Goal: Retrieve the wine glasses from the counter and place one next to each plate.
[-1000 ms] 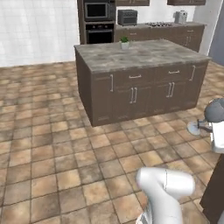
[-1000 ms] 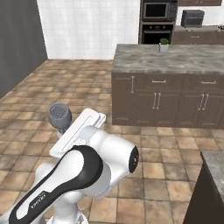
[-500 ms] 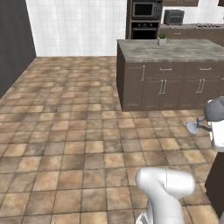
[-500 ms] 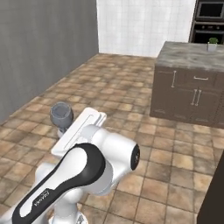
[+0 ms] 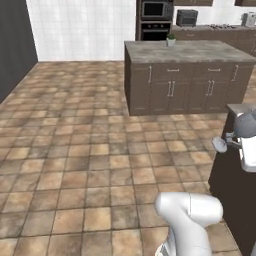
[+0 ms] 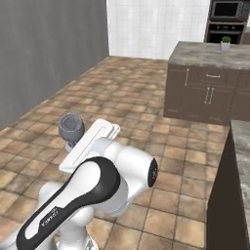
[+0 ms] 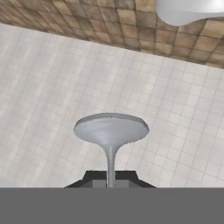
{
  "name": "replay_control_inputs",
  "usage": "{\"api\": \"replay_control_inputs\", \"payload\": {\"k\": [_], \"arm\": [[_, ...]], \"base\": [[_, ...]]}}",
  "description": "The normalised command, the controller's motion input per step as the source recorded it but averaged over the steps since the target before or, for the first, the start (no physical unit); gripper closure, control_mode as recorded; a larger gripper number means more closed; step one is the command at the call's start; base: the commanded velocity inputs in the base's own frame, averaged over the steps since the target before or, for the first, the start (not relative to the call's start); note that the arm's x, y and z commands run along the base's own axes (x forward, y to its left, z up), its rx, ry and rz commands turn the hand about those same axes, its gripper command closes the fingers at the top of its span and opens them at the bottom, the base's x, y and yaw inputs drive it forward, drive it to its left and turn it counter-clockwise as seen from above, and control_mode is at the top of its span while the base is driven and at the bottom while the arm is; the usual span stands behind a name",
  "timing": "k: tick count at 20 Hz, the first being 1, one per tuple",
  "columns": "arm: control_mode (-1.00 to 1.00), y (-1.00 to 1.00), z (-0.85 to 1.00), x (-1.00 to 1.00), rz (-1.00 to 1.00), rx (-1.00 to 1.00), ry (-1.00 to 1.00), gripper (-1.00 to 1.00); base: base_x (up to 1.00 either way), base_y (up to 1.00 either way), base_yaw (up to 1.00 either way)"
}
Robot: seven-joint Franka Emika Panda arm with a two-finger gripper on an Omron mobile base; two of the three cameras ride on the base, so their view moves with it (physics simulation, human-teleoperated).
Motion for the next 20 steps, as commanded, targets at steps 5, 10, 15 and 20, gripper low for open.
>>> {"api": "replay_control_inputs", "payload": {"k": [5,10,15,20], "arm": [[1.0,0.0,0.0,0.0,0.0,0.0,0.0,1.0],[1.0,0.0,0.0,0.0,0.0,0.0,0.0,1.0],[1.0,0.0,0.0,0.0,0.0,0.0,0.0,1.0],[1.0,0.0,0.0,0.0,0.0,0.0,0.0,1.0]], "base": [[-1.0,-0.02,-0.12],[-1.0,-0.07,-0.04],[-1.0,-0.29,0.0],[-0.6,-0.7,0.01]]}}
